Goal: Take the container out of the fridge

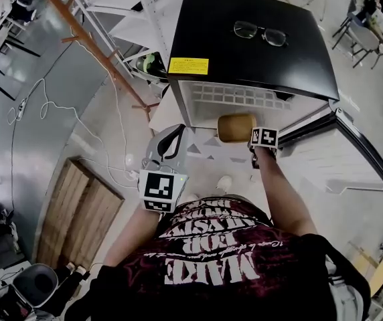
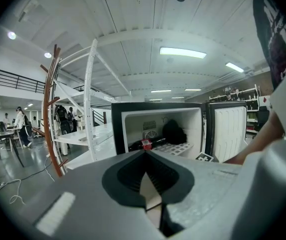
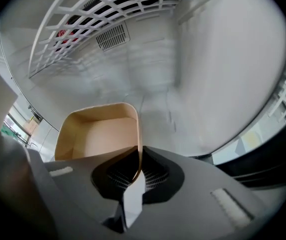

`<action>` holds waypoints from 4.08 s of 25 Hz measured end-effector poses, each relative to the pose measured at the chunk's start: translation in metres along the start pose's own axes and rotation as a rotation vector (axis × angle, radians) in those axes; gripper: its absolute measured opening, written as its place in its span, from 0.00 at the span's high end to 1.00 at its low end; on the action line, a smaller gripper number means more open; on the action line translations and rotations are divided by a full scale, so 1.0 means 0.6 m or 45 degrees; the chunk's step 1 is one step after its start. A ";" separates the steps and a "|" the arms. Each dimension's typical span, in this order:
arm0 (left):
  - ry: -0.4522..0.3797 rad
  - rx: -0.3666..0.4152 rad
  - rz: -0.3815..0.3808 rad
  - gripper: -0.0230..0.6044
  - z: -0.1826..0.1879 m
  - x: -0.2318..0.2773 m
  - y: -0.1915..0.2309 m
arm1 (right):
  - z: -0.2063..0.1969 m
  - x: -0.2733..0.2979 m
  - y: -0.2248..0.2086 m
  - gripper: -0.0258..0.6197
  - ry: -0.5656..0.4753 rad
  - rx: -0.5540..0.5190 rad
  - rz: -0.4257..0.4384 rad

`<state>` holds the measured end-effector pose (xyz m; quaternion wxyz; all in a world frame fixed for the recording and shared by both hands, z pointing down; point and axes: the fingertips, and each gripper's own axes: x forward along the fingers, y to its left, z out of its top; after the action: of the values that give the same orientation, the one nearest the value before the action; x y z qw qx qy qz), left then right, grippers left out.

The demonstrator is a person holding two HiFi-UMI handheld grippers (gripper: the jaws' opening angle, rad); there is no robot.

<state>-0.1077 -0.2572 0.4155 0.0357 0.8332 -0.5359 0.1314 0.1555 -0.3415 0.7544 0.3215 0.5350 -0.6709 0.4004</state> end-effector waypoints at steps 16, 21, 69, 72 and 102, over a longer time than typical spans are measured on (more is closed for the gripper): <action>-0.022 0.004 -0.085 0.96 0.005 -0.015 -0.032 | -0.002 -0.080 0.021 0.91 -0.113 0.200 0.121; -0.026 0.006 -0.110 0.96 0.004 -0.020 -0.044 | 0.005 -0.113 0.028 0.91 -0.173 0.219 0.140; 0.138 -0.112 -0.429 0.75 -0.027 0.004 -0.165 | 0.091 -0.416 0.160 0.91 -0.650 0.070 0.265; 0.113 -0.111 -0.426 0.75 -0.019 0.002 -0.164 | 0.095 -0.436 0.163 0.90 -0.685 0.061 0.264; -0.164 0.027 -0.235 0.87 0.072 -0.027 -0.106 | 0.135 -0.592 0.226 0.86 -1.067 -0.347 0.172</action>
<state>-0.0488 -0.2247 0.3747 0.0043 0.8862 -0.4565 0.0795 0.1012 -0.2347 0.3847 0.0627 0.5587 -0.8234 0.0770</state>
